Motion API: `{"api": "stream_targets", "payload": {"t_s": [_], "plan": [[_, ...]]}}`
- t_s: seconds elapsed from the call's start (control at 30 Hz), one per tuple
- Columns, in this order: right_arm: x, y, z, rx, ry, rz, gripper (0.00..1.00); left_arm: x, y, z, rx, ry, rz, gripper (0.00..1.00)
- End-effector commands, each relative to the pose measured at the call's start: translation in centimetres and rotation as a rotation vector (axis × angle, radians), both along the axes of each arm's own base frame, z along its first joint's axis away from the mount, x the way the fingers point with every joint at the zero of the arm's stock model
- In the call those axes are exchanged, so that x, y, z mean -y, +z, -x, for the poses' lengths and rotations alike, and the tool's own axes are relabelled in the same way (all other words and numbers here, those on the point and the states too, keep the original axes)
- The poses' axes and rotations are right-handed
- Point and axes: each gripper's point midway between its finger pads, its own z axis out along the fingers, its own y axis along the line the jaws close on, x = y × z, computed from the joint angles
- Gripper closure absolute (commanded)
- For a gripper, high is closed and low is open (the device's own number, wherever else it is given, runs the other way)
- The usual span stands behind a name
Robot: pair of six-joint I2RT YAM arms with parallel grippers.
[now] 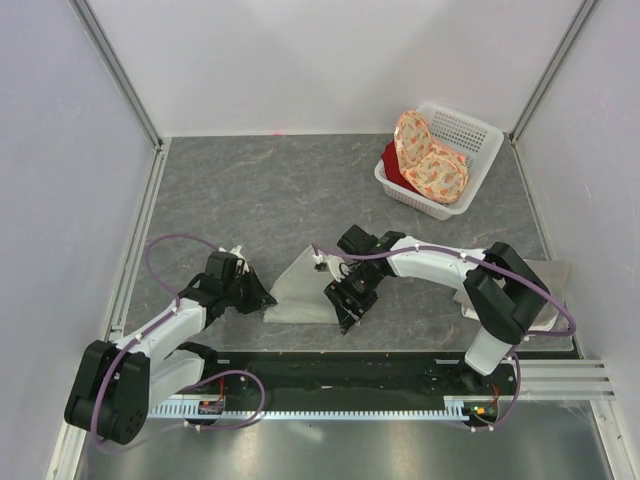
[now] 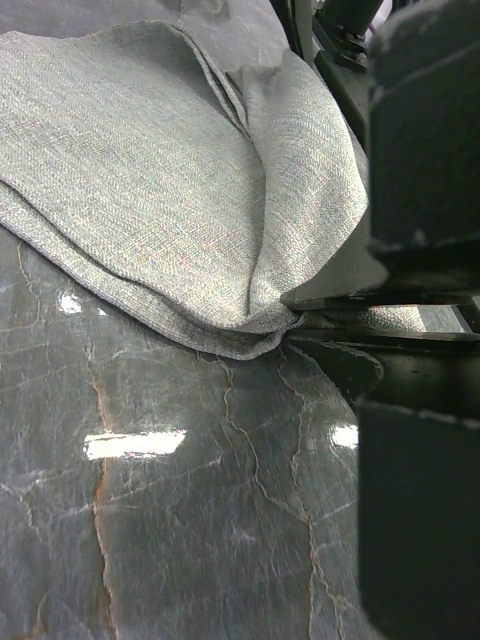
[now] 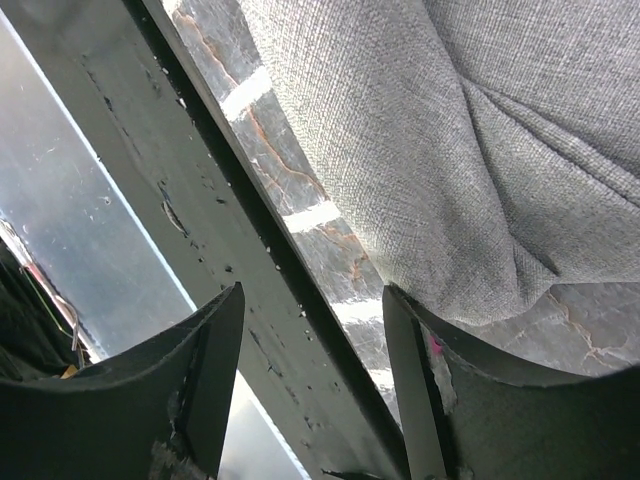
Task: Fold the napkin, place the utensils inside, and roll it up
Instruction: Roll the napkin with the utensil
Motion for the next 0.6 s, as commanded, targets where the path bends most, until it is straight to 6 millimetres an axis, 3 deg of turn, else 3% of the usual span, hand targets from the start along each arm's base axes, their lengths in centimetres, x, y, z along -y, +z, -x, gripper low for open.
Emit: {"api": "stream_targets", "payload": {"t_s": [0.0,0.17,0.2,0.23,0.27,0.3,0.33,0.4,0.43,0.47,0.57], "plan": [[-1.4,1.8,-1.5,0.063,0.023,-0.059,0.34,-1.2,-0.9,-0.1,-0.009,0.021,-0.076,0.98],[-3.9,5.3,-1.1,0.273,0.137,-0.138,0.33,-1.4,-1.0,-0.1,-0.016,0.033,-0.085,0.98],[-4.5,5.4,-2.7,0.405,0.118,-0.118,0.32,-1.5,-1.0,-0.1,-0.017,0.034,-0.088,0.98],[-5.4,6.4,-2.1,0.484,0.144,-0.149,0.31,-1.5,-1.1,-0.1,-0.019,0.036,-0.089,0.98],[-5.3,5.9,-2.2,0.534,0.146,-0.138,0.30,-1.5,-1.1,0.0,-0.020,0.036,-0.090,0.98],[-6.2,6.3,-3.9,0.665,0.111,-0.144,0.30,-1.5,-1.1,0.0,-0.021,0.036,-0.090,0.98],[-6.2,5.6,-3.1,0.711,0.133,-0.141,0.30,-1.5,-1.1,-0.1,-0.020,0.036,-0.090,0.98],[-7.6,6.2,-3.8,0.839,0.122,-0.190,0.30,-1.5,-1.1,0.0,-0.021,0.034,-0.090,0.98],[-7.3,5.2,-3.6,0.899,0.154,-0.164,0.30,-1.5,-1.1,0.0,-0.021,0.035,-0.087,0.98],[-8.3,5.5,-3.7,0.942,0.155,-0.202,0.30,-1.5,-1.1,0.0,-0.022,0.035,-0.089,0.98],[-9.4,3.7,-3.0,0.965,0.224,-0.196,0.31,-1.4,-1.0,-0.1,-0.021,0.034,-0.086,0.98]]}}
